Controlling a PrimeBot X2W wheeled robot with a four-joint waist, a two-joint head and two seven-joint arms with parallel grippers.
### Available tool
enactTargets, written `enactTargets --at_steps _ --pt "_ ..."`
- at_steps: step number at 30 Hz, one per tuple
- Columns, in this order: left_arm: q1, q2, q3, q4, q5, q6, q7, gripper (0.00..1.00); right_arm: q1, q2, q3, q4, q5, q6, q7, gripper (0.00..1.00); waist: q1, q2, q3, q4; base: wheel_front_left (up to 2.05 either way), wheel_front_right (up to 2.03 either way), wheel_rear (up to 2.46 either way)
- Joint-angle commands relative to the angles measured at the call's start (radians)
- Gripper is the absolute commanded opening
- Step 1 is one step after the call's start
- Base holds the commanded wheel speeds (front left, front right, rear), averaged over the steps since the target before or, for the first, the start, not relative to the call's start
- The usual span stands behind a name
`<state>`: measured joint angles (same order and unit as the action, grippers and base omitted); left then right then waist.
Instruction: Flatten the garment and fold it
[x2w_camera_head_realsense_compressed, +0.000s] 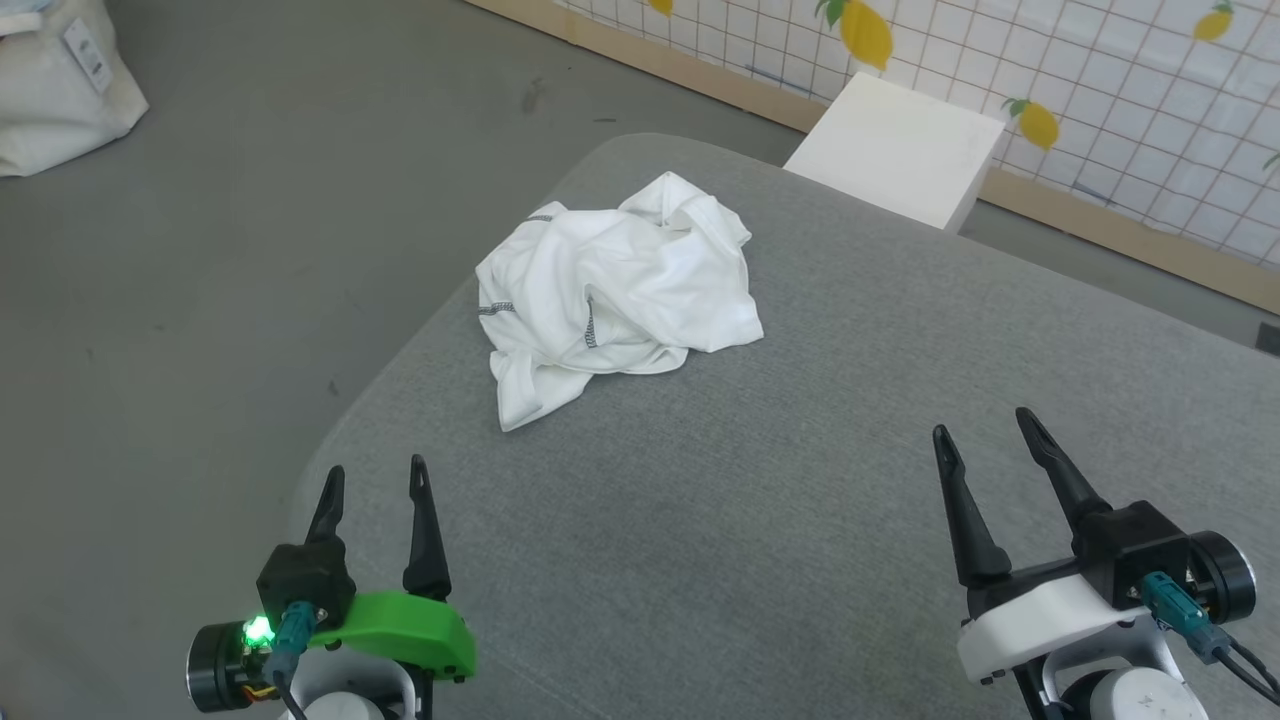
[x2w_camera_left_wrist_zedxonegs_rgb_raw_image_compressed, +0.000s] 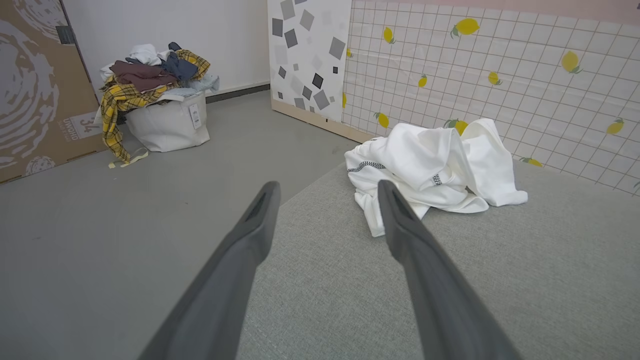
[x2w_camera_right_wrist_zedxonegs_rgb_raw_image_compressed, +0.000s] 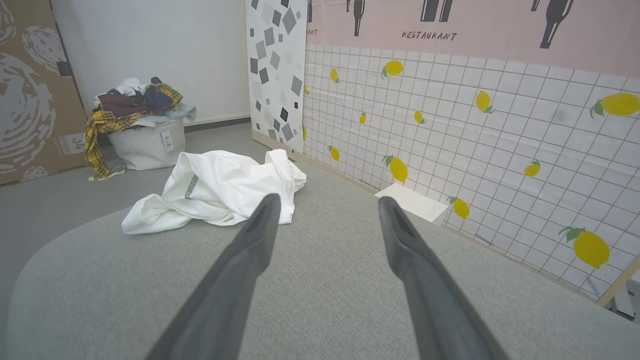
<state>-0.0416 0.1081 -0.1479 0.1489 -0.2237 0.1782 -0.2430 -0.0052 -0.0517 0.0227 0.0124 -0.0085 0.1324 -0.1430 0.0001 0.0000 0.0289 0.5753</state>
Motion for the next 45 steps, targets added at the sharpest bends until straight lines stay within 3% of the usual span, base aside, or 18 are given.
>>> enactTargets --at_steps 1,15,24,35,45 --pt "-0.016 0.008 -0.006 0.005 -0.012 0.008 -0.012 1.0 -0.015 0.001 0.001 0.002 -0.005 -0.002 -0.01 1.0 -0.0001 0.0 0.001 0.01 0.0 0.0 0.0" --pt "-0.019 0.014 -0.014 0.017 -0.028 0.01 -0.018 1.0 -0.016 0.001 0.007 0.004 0.003 -0.002 -0.014 1.0 -0.0001 0.0 0.001 0.016 0.0 0.0 0.0" --pt "-0.209 0.011 0.001 0.081 -0.132 -0.071 0.074 1.0 -0.052 0.001 0.018 -0.024 -0.021 -0.002 0.011 1.0 -0.0001 0.0 0.093 -0.03 0.0 0.0 0.0" --pt "-0.6 0.09 0.092 0.29 -0.306 -0.151 0.365 1.0 -0.172 0.001 0.064 -0.074 -0.059 -0.002 0.037 1.0 -0.0001 0.0 0.374 -0.235 0.0 0.0 0.0" --pt "-0.768 0.221 0.18 0.389 -0.429 -0.098 0.719 1.0 -0.286 0.001 0.075 -0.042 -0.035 -0.002 -0.013 1.0 -0.0001 0.0 0.562 -0.42 0.0 0.0 0.0"
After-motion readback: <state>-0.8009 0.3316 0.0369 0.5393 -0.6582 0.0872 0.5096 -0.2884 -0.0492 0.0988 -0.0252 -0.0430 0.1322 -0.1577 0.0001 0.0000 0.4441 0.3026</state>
